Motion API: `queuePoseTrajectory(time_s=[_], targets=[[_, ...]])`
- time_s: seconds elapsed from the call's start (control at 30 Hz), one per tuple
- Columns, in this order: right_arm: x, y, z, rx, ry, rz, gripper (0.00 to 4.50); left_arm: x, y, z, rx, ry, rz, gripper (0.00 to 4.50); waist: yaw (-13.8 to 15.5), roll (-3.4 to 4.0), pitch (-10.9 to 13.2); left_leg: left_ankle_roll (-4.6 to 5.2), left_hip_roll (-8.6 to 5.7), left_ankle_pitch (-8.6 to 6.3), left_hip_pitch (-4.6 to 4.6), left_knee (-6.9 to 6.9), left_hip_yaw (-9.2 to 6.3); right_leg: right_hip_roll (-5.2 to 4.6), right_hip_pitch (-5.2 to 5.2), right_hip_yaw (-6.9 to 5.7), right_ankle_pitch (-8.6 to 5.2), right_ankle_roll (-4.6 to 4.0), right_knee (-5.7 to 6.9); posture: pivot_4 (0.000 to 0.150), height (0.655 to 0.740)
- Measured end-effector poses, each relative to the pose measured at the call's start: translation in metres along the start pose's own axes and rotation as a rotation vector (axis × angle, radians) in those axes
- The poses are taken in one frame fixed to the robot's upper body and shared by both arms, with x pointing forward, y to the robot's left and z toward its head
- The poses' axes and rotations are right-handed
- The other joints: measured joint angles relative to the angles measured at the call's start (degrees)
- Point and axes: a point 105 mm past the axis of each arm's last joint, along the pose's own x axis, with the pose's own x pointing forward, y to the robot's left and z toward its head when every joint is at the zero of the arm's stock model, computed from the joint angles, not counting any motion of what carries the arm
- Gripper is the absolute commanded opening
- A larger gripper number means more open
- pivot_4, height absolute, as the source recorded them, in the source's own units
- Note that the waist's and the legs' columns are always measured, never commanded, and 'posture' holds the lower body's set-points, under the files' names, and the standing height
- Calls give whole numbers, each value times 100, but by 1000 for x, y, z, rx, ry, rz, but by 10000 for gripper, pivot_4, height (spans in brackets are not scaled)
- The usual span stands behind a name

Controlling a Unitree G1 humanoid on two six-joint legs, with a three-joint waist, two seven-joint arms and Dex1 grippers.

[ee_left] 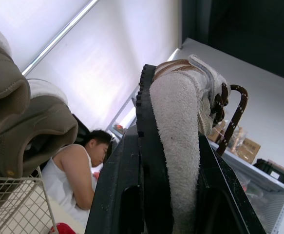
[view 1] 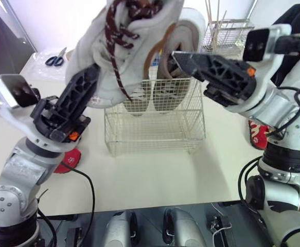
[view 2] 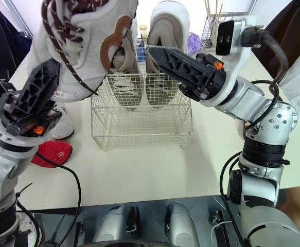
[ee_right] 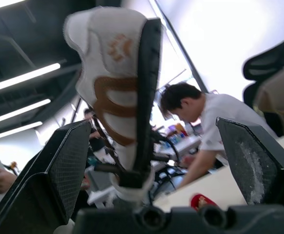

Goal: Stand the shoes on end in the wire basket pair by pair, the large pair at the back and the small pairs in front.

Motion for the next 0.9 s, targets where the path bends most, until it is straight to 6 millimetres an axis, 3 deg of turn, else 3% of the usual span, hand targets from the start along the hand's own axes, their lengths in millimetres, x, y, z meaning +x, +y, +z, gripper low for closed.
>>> queuePoseTrajectory(time_s=[0.17, 0.5, 0.6, 0.8, 0.83, 0.9], targets=[[11, 1, -15, 20, 22, -2, 44098, 6, 6, -6, 2, 3, -7, 7860, -13, -4, -2, 7, 1, -4, 0, 0, 0, 4, 0, 1, 0, 1, -1, 1500, 7400], [26, -2, -12, -46, -6, -2, 44098, 5, 15, -22, -9, 28, 16, 7860, -10, -4, -2, 8, 5, -4, 0, -1, -1, 8, -1, 1, -1, 1, -1, 1500, 7400], [28, -4, -12, -53, -17, -1, 35639, 4, 17, -24, -3, 30, 26, 7860, -14, -4, -1, 9, 5, -5, 0, -1, -1, 8, -1, 1, -1, 1, -1, 1500, 7400], [29, -11, -12, -57, -13, -19, 9280, 0, 16, -25, 2, 27, 15, 7860, -16, -4, -1, 11, 5, -6, -1, -1, -1, 8, -2, 1, -1, 1, -2, 1500, 7400], [29, -12, -12, -58, -10, -15, 9280, 0, 16, -25, 4, 27, 16, 7860, -16, -4, -1, 11, 5, -7, -1, -1, -1, 8, -2, 1, -1, 1, -1, 1500, 7400], [32, -13, -12, -73, 15, 2, 8765, -3, 17, -26, 11, 41, 26, 14940, -21, -3, 0, 12, 6, -7, -2, -2, -1, 8, -6, 1, -1, 1, -1, 1500, 7400]])
